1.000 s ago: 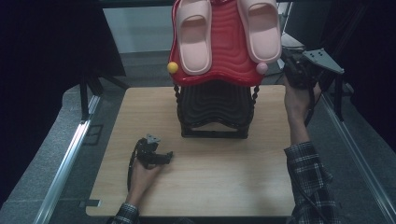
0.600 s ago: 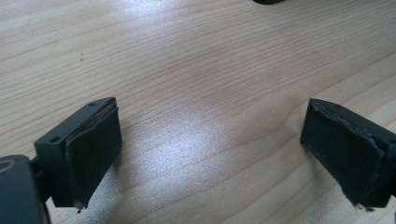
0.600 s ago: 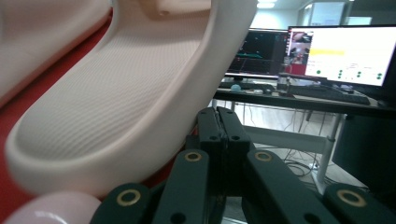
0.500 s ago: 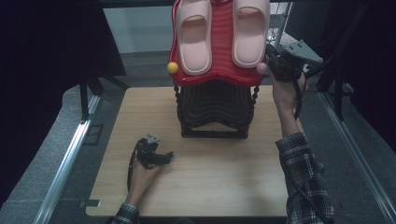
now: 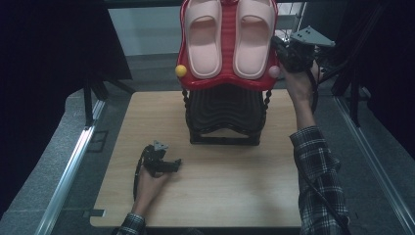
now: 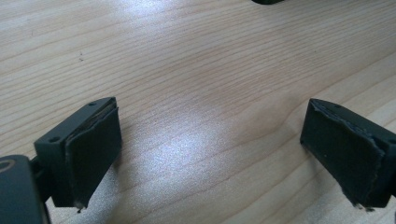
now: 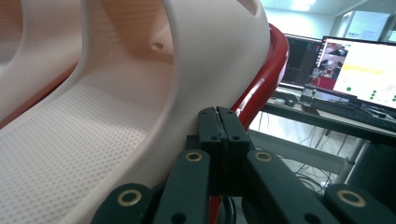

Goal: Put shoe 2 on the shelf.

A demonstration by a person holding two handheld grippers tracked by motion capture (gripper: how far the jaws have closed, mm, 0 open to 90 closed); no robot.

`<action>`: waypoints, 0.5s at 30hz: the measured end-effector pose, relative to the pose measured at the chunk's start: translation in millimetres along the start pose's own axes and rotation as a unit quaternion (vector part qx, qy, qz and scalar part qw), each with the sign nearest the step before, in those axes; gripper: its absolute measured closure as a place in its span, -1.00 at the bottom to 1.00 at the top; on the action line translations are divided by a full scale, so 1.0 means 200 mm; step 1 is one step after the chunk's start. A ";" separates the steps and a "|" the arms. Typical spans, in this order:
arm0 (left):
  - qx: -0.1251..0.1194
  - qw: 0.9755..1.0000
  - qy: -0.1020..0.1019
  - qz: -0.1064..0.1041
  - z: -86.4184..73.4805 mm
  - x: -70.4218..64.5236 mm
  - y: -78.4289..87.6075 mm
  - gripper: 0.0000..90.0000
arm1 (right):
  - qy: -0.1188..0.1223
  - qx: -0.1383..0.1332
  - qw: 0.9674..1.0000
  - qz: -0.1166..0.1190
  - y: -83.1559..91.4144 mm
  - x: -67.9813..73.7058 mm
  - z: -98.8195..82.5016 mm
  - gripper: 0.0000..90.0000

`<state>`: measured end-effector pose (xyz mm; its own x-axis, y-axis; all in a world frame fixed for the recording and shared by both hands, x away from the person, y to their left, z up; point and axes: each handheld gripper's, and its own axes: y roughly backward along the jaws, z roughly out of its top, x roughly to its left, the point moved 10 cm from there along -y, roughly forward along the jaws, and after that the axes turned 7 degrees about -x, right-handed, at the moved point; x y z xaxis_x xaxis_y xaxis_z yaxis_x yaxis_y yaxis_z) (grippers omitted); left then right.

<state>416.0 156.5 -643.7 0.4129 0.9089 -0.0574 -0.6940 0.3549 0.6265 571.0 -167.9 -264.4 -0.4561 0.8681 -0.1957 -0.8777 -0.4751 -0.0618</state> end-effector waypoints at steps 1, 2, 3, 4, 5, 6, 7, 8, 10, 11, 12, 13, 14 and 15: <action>-0.002 1.000 0.002 0.000 0.00 0.00 0.00 -0.89 | -0.002 0.001 1.000 0.005 0.00 0.00 0.00 0.99; -0.001 1.000 0.001 0.000 0.00 0.00 0.00 -0.89 | -0.002 0.001 1.000 0.007 -0.01 0.00 0.00 0.99; -0.001 1.000 0.002 0.000 0.00 0.00 0.00 -0.89 | -0.003 0.002 1.000 0.005 -0.01 0.00 0.00 0.99; -0.001 1.000 0.002 0.000 0.00 0.00 0.00 -0.89 | -0.004 0.001 1.000 0.005 -0.01 0.01 0.00 0.99; 0.001 1.000 -0.001 0.000 0.00 0.00 0.00 -0.89 | -0.003 -0.001 1.000 0.003 -0.01 0.00 0.00 0.98; 0.001 1.000 -0.001 0.000 0.00 0.00 0.00 -0.89 | -0.003 0.000 1.000 0.000 0.00 0.00 0.00 0.97; 0.001 1.000 -0.001 0.000 0.00 0.00 0.00 -0.89 | -0.004 -0.005 1.000 -0.003 0.01 -0.01 0.00 0.91; 0.001 1.000 -0.001 0.000 0.00 0.00 0.00 -0.89 | -0.006 -0.008 1.000 -0.004 0.02 -0.01 0.00 0.81; -0.002 1.000 0.002 0.000 0.00 0.00 0.00 -0.89 | -0.008 -0.021 1.000 -0.020 0.03 -0.03 0.01 0.53; -0.002 1.000 0.002 0.000 0.00 0.00 0.00 -0.89 | -0.002 -0.026 0.999 -0.026 0.04 -0.04 0.00 0.39; 0.001 1.000 -0.001 0.000 0.00 0.00 0.00 -0.89 | 0.003 -0.027 0.999 -0.033 0.05 -0.05 0.00 0.29; 0.000 1.000 -0.001 0.000 0.00 0.00 0.00 -0.89 | 0.006 -0.026 0.999 -0.038 0.06 -0.06 -0.01 0.21; -0.001 1.000 0.001 0.000 0.00 0.00 0.00 -0.89 | 0.008 -0.027 0.999 -0.041 0.07 -0.06 -0.02 0.12; -0.001 1.000 0.000 0.000 0.00 0.00 0.00 -0.89 | 0.007 -0.030 0.999 -0.045 0.07 -0.07 -0.03 0.02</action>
<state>416.1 156.4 -643.7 0.4134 0.9087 -0.0575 -0.6944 0.3555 0.6257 566.3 -188.1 -267.6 -0.3736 0.9055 -0.2013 -0.9044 -0.4038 -0.1377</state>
